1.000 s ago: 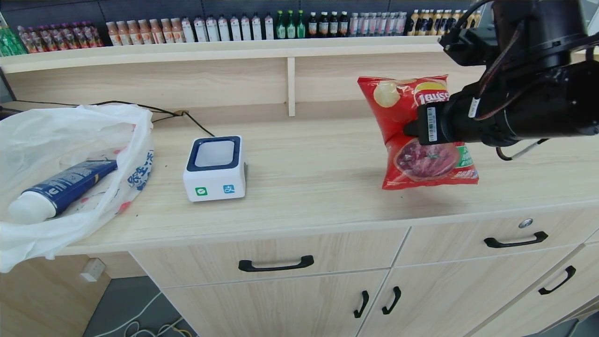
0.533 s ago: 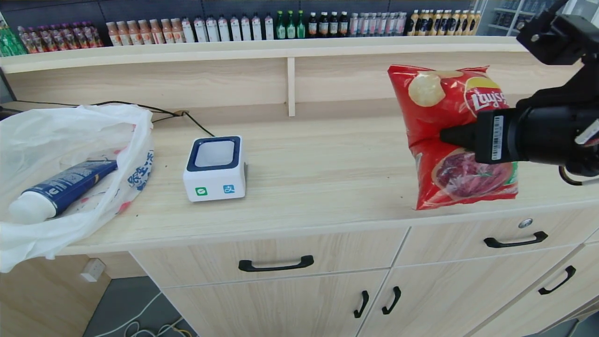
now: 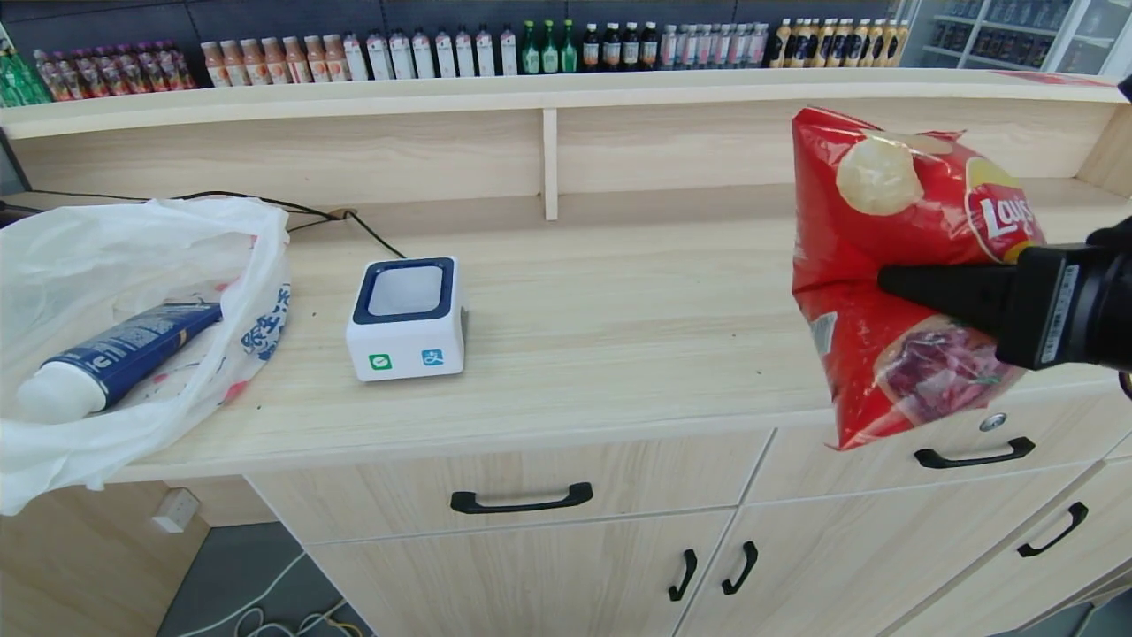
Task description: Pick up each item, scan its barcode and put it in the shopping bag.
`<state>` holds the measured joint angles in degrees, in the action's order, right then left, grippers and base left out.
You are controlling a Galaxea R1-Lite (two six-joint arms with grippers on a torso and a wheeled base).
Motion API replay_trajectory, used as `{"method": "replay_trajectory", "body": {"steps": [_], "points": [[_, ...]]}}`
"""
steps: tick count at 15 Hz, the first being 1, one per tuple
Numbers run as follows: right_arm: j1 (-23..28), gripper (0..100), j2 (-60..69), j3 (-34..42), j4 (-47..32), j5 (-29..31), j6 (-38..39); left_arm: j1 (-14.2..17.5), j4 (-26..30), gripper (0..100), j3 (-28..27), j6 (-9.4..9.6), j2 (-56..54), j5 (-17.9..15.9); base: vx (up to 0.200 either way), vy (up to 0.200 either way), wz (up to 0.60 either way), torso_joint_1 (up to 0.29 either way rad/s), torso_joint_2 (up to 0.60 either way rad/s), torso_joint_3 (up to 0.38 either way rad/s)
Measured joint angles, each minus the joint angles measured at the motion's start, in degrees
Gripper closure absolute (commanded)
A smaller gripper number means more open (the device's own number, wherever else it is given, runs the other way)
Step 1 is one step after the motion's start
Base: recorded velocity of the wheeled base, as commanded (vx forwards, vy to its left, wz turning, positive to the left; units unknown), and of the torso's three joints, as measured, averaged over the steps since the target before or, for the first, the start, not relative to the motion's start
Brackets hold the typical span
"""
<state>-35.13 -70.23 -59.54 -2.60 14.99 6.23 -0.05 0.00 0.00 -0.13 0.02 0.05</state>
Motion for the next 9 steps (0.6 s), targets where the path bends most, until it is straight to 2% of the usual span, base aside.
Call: {"method": "replay_trajectory", "body": {"steps": [4,6,9], "points": [[0.00,100,7.01,15.27,12.52,-6.63,0.26,0.02,0.00,0,0.00,-0.02,0.00,0.02,0.000,0.000,0.00,0.000,0.00,0.000],[0.05,100,11.25,22.60,17.10,-13.78,2.39,0.02,0.00,0,0.00,0.00,0.00,0.02,0.000,0.000,0.00,0.000,0.00,0.000],[0.02,100,14.88,26.20,20.99,-15.95,8.13,0.02,0.00,0,0.00,-0.02,0.00,0.02,0.000,0.000,0.00,0.000,0.00,0.000]]}}
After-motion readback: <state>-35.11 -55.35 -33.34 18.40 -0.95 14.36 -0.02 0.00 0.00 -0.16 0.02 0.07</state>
